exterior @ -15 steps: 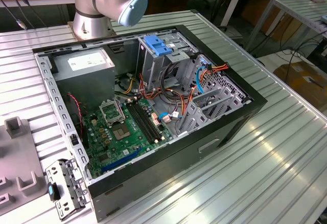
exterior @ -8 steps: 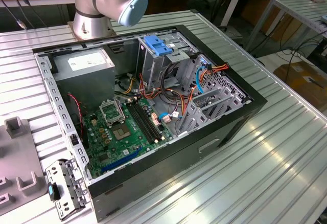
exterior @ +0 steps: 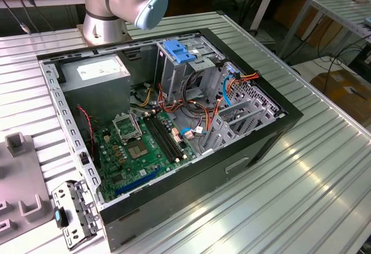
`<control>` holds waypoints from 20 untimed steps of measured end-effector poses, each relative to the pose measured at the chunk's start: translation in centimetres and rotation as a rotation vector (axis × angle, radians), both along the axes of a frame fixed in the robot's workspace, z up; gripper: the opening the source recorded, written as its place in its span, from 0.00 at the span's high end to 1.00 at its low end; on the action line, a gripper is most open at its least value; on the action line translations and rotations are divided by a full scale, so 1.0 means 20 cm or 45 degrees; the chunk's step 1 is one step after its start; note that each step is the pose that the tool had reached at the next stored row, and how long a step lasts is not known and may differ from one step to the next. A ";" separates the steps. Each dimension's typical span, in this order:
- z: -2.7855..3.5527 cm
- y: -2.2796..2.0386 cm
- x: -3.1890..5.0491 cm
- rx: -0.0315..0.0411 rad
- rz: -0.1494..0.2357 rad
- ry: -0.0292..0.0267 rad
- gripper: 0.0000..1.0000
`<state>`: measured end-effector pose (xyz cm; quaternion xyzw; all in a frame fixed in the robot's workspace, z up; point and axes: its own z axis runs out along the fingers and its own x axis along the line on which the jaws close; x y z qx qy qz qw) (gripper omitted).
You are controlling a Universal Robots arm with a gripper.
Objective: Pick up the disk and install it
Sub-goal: 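Pick up the disk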
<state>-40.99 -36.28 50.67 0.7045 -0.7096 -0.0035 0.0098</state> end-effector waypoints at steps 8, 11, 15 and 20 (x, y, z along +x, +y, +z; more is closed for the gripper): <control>0.000 0.000 0.090 0.0001 0.000 0.0003 0.63; 0.000 0.000 0.127 0.0004 0.000 0.0009 0.63; 0.000 0.000 0.166 0.0004 0.000 0.0015 0.63; 0.000 -0.014 0.198 0.0005 0.000 0.0025 0.63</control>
